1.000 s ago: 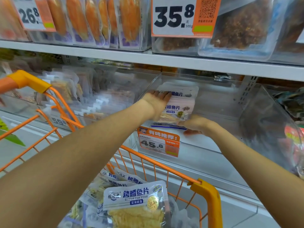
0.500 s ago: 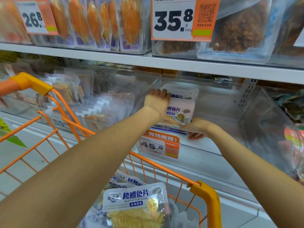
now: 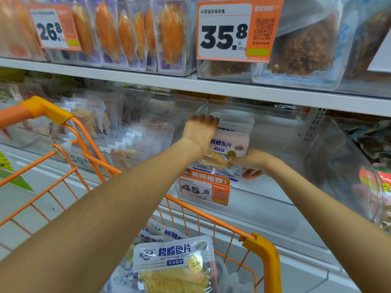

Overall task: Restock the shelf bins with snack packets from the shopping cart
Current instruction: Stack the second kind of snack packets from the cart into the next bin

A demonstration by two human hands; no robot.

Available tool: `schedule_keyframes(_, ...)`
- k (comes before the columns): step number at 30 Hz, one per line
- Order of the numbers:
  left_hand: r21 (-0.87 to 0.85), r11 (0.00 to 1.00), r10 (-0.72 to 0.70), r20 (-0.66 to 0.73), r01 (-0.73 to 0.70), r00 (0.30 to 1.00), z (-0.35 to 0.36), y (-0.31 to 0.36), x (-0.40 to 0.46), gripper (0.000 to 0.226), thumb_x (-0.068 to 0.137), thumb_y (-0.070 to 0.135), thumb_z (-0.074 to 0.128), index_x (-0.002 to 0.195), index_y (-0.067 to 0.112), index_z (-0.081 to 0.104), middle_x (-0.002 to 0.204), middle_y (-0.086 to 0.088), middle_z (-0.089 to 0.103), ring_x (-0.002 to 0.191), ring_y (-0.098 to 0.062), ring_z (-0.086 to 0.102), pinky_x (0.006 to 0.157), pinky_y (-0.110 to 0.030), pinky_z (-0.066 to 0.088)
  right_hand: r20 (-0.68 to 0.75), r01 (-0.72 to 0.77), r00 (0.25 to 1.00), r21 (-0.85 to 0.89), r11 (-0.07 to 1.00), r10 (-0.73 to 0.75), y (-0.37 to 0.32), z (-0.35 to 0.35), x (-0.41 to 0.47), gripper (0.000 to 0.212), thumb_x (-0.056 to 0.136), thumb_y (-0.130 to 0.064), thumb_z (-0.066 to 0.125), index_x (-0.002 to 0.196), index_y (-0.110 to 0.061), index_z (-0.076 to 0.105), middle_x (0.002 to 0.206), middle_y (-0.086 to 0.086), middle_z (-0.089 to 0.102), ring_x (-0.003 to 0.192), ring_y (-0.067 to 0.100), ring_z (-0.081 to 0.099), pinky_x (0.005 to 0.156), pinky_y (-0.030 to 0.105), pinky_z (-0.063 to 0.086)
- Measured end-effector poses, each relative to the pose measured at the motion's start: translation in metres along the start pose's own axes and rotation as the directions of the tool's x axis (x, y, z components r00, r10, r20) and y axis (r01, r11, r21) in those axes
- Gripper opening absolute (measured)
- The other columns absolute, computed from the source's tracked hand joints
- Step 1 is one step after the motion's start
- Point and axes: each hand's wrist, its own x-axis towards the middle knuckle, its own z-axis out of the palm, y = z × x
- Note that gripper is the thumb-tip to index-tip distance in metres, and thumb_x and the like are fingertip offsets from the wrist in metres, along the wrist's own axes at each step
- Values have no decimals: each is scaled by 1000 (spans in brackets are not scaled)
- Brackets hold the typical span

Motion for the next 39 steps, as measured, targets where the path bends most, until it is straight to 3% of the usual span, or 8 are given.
schedule_keyframes(8,-21,1000,-3,5,3,1000,-10,3,-10,63,80,11,68,135,9,38,128,-9,51,117,-27,51,89,-36,45,-22,30,999,-7,1000,-30,2,0,-8,22,91,-32,62,104,-20,48,107,6,57,86,21,61,68,26,54)
schedule_keyframes(14,-163,986,-39,1,38,999,-33,-5,-28,59,81,0,61,135,17,43,129,-6,53,118,-28,53,81,-41,47,-195,29,981,33,999,-22,4,-12,-32,46,91,-32,62,123,-3,47,93,7,56,82,21,61,76,33,54)
schedule_keyframes(19,-415,899,-156,3,144,988,-63,-11,-68,38,88,20,58,125,22,52,126,0,58,113,-27,57,82,-38,46,-427,178,895,81,981,-128,1,-15,-73,26,86,-34,65,93,-15,50,94,12,65,90,32,63,77,39,52)
schedule_keyframes(21,-480,858,-199,19,184,980,-74,-15,-97,30,89,25,58,118,25,56,121,3,62,109,-23,59,81,-35,45,-429,305,872,100,947,-235,-5,-9,-97,15,88,-26,64,78,-20,53,80,5,64,81,27,62,74,36,50)
schedule_keyframes(27,-504,758,-372,187,413,909,-82,-54,-211,20,89,27,59,109,29,61,107,11,65,101,-15,62,75,-29,46,-291,569,797,68,819,-530,-45,34,-158,8,87,-22,66,82,-15,66,64,3,61,59,10,55,65,29,46)
schedule_keyframes(31,-450,700,-456,316,554,832,-70,-79,-268,18,93,27,55,110,30,61,106,14,66,92,-14,64,74,-30,51,114,661,747,-23,750,-655,-65,75,-170,8,89,-21,64,82,-23,65,66,0,64,52,5,59,60,23,48)
schedule_keyframes(34,-413,680,-455,410,606,790,-57,-83,-294,20,96,23,52,113,29,61,109,14,64,96,-12,62,74,-29,49,423,668,725,-241,704,-543,-65,109,-164,22,89,-27,66,108,-16,64,97,5,66,80,13,62,70,21,49)
schedule_keyframes(39,-436,715,-211,610,546,764,-39,-74,-305,33,96,26,54,130,25,54,128,7,58,110,-17,58,91,-37,49,534,653,758,-612,447,-375,-59,142,-152,69,74,-29,79,131,-16,42,133,8,46,122,27,42,91,37,45)
